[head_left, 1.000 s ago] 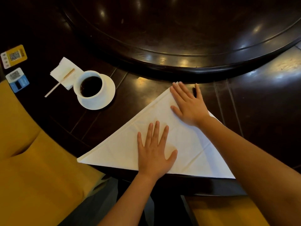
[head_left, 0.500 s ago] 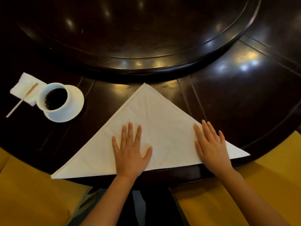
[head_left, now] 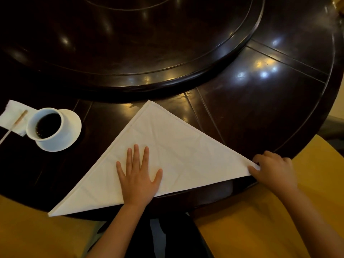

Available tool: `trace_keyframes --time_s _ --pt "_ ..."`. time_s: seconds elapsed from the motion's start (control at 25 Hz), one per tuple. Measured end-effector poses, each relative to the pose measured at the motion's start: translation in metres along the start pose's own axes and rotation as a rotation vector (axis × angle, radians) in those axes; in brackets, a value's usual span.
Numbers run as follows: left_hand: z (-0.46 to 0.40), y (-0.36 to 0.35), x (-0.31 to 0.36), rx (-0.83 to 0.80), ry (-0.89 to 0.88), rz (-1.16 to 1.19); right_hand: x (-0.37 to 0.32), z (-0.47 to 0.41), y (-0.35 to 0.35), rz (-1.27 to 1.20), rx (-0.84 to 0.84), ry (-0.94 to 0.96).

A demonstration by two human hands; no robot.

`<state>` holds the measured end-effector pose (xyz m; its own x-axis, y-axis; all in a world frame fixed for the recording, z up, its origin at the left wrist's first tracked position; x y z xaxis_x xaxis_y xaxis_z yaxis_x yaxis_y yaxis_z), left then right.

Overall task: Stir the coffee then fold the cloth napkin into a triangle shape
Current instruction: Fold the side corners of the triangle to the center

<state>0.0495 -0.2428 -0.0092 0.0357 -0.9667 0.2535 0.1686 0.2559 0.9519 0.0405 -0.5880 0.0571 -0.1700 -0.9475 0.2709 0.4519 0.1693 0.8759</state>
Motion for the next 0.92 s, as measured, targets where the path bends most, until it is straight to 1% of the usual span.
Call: trace_keyframes --time_s 0.08,0.16,0.24,0.32,0.36,0.48,0.56,0.6,0.68,0.72,0.8,0.88,0.92 --pt "0.000 0.000 0.000 0.001 -0.004 0.002 0.002 -0.004 0.006 -0.162 -0.080 0.025" --pt "0.000 -0.001 0.000 -0.001 -0.008 -0.003 0.002 -0.006 0.014 -0.401 -0.180 0.050" --pt "0.000 -0.002 -0.001 -0.003 -0.008 -0.006 -0.005 -0.005 0.025 -0.573 -0.198 0.112" --pt "-0.001 0.000 0.000 0.009 0.002 -0.002 -0.017 -0.002 0.037 -0.648 -0.170 0.231" --pt "0.000 0.003 0.003 0.025 -0.003 0.005 -0.025 -0.001 0.041 -0.676 -0.181 0.291" --pt "0.003 0.005 0.029 0.029 -0.125 0.048 -0.045 0.001 0.059 -0.805 -0.288 0.378" --pt "0.006 -0.001 0.043 -0.012 -0.213 0.064 -0.057 0.003 0.076 -0.890 -0.335 0.434" --pt "0.006 -0.006 0.046 -0.040 -0.223 0.068 -0.062 0.004 0.084 -0.898 -0.341 0.480" --pt "0.005 -0.012 0.044 -0.082 -0.201 0.085 -0.077 0.006 0.102 -0.856 -0.303 0.577" --pt "0.005 -0.013 0.042 -0.092 -0.195 0.098 -0.085 0.005 0.112 -0.850 -0.253 0.615" --pt "0.006 -0.011 0.041 -0.085 -0.208 0.135 -0.104 -0.005 0.133 -0.888 -0.115 0.653" --pt "0.008 -0.006 0.040 -0.046 -0.221 0.205 -0.128 -0.024 0.149 -0.892 0.031 0.670" --pt "0.009 -0.004 0.039 -0.021 -0.224 0.243 -0.142 -0.036 0.154 -0.888 0.075 0.667"
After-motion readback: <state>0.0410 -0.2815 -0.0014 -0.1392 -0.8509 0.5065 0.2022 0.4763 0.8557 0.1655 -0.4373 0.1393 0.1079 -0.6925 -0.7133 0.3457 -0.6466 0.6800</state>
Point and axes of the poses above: each hand's wrist, its own z-axis away from the middle knuckle, its own y-axis out of the back of the hand, x = y × z, the point moved 5 cm from there along -z, towards the middle knuckle, and after that the axes turned 10 degrees about z, right-handed, at the moved point
